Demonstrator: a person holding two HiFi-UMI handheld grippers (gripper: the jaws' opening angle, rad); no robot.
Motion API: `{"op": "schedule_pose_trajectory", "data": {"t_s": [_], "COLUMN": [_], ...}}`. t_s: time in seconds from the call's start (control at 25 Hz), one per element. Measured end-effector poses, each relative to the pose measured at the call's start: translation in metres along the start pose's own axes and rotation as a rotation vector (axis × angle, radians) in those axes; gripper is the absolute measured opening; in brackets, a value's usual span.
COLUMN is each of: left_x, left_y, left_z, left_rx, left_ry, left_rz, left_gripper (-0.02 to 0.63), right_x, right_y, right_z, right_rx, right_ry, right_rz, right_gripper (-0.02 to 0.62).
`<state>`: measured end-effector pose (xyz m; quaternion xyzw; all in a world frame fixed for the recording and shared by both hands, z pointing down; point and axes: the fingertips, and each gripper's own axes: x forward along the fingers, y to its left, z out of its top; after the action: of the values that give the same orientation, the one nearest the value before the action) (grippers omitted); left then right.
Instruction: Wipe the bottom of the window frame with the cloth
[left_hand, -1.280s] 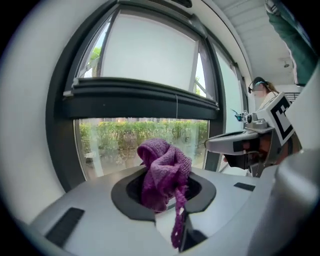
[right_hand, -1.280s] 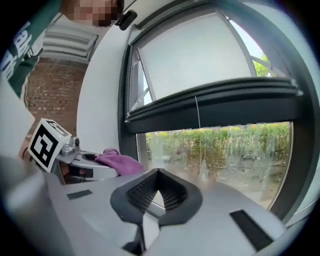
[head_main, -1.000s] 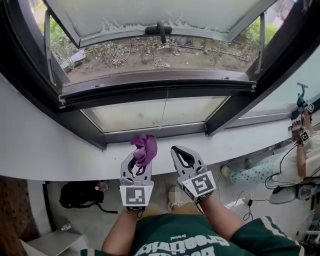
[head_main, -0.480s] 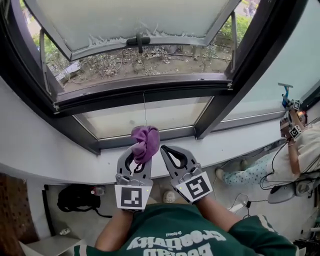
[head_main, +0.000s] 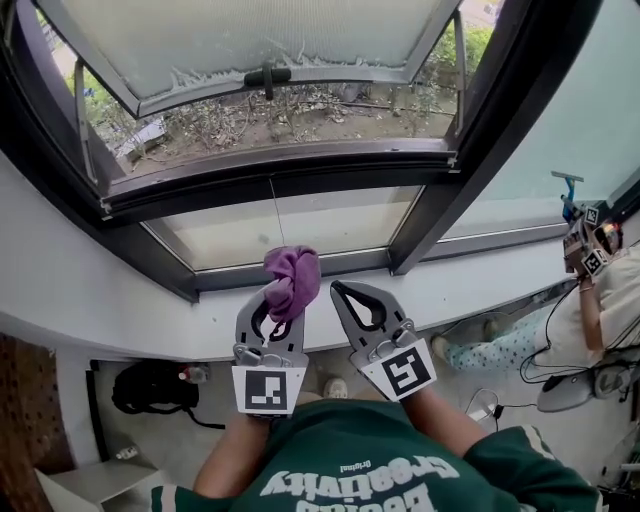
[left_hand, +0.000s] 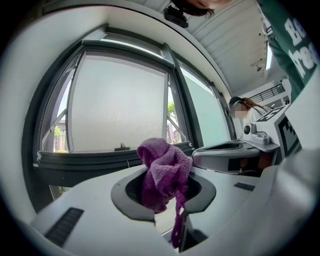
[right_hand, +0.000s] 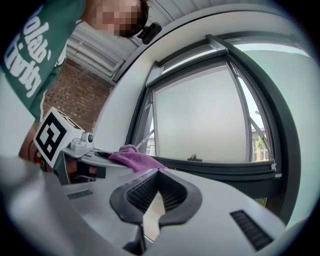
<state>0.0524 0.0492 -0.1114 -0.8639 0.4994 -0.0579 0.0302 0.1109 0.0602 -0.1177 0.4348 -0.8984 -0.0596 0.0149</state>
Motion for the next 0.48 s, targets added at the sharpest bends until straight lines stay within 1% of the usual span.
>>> {"op": "schedule_pose_trajectory", "data": {"t_s": [0.28,0.48], "left_x": [0.01,0.013], "left_y": [-0.016,-0.021], "left_z": [-0.001,-0.003], "left_rx": [-0.01,0.011], "left_ry": [-0.008,0.001], "left_rz": [0.024,0.041], "left_gripper": [0.1,0.1], "right_x": [-0.011,-0.013], "right_y": [-0.005,-0.011], "right_z": [-0.004,-0.012], "right_rx": [-0.001,0.007], "right_ry": [-0.004,0.003], "right_rz": [0.045,0.066], "right_gripper": [0.014,0.014]}}
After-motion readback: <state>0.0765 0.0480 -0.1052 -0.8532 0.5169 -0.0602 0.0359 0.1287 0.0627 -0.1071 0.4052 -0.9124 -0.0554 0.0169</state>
